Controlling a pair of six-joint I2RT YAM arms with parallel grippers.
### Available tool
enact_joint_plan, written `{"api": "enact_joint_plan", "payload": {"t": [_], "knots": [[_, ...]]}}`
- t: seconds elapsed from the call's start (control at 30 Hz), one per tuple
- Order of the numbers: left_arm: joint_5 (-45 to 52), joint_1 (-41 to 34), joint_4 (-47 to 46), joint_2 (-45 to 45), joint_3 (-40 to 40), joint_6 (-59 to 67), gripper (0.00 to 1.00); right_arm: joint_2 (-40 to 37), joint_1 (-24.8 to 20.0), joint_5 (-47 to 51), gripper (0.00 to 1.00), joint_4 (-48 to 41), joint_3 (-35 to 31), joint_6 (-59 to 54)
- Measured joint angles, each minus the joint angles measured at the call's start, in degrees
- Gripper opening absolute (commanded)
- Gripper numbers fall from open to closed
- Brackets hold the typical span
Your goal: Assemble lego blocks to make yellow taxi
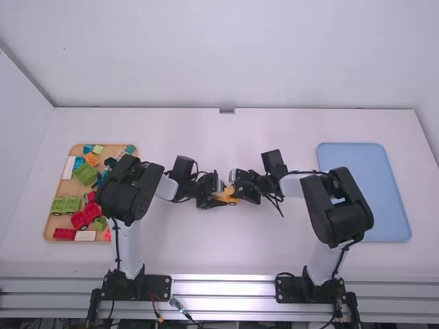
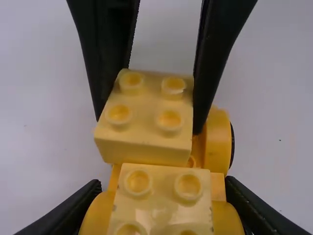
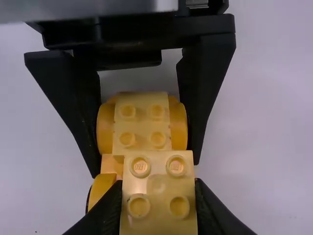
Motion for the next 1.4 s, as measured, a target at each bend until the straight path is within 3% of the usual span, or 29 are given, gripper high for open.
{"api": "enact_joint_plan", "payload": {"t": [0.57,1.4], "knots": [[-0.3,0.0,0.5,0.0,0.0,0.0,0.59,0.0,0.1,-0.3,0.28,-8.8,2.6,-1.2],[-1.0,0.5,0.2,0.0,0.3,-0.7,0.59,-0.9,2.5,7.4,0.25,-3.7,2.9,2.1]]}}
